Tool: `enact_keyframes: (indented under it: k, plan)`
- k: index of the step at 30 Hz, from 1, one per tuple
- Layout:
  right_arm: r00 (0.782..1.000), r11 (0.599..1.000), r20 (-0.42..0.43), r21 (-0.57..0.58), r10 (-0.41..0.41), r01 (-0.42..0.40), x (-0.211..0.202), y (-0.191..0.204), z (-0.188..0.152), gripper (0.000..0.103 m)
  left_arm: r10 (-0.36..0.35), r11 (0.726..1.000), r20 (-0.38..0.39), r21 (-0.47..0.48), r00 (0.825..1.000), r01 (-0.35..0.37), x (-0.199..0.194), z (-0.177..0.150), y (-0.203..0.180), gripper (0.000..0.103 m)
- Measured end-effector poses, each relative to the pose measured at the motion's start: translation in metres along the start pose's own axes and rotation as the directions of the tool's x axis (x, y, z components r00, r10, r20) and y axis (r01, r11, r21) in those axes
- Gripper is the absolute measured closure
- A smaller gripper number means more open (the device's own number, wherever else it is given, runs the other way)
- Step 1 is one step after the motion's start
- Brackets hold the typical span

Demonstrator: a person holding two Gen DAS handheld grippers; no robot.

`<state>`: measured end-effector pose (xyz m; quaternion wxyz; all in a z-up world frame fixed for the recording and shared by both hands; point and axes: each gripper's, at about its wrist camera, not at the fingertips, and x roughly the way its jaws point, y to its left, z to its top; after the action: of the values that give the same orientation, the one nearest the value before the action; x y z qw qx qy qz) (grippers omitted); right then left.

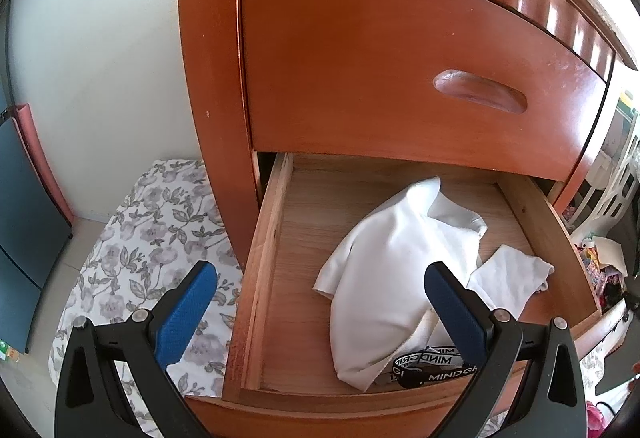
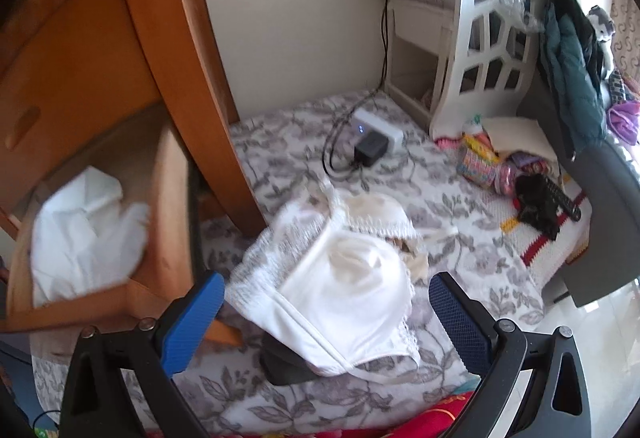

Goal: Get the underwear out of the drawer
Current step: 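Lower the white lace bra onto the pile and open the right gripper, then move the right gripper back into the drawer toward the white cloth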

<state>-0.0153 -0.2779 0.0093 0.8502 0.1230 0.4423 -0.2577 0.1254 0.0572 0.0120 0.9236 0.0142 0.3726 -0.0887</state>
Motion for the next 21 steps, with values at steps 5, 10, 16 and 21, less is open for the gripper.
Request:
enact_keyframes:
  k: [5,10,16,21]
  plan:
    - [0.995,0.998,0.075,-0.033,0.058,-0.056,-0.023,0.021,0.013,0.000,0.005,1.000,-0.003,-0.006,1.000,-0.005,0.001,0.000,0.002,0.000]
    - [0.988,0.988,0.087,-0.100,0.129,-0.120,-0.032,0.050,0.015,0.000,0.018,1.000,-0.004,-0.008,1.000,-0.018,0.002,-0.001,0.004,0.000]
    - [0.982,0.972,0.061,-0.166,0.179,-0.167,-0.031,0.082,0.011,0.000,0.031,0.999,-0.008,-0.030,0.999,-0.031,0.003,-0.002,0.011,0.000]
    - [0.978,0.957,0.037,-0.218,0.206,-0.193,-0.030,0.103,0.008,0.000,0.050,0.998,-0.014,-0.043,0.999,-0.051,0.005,-0.003,0.017,0.000]
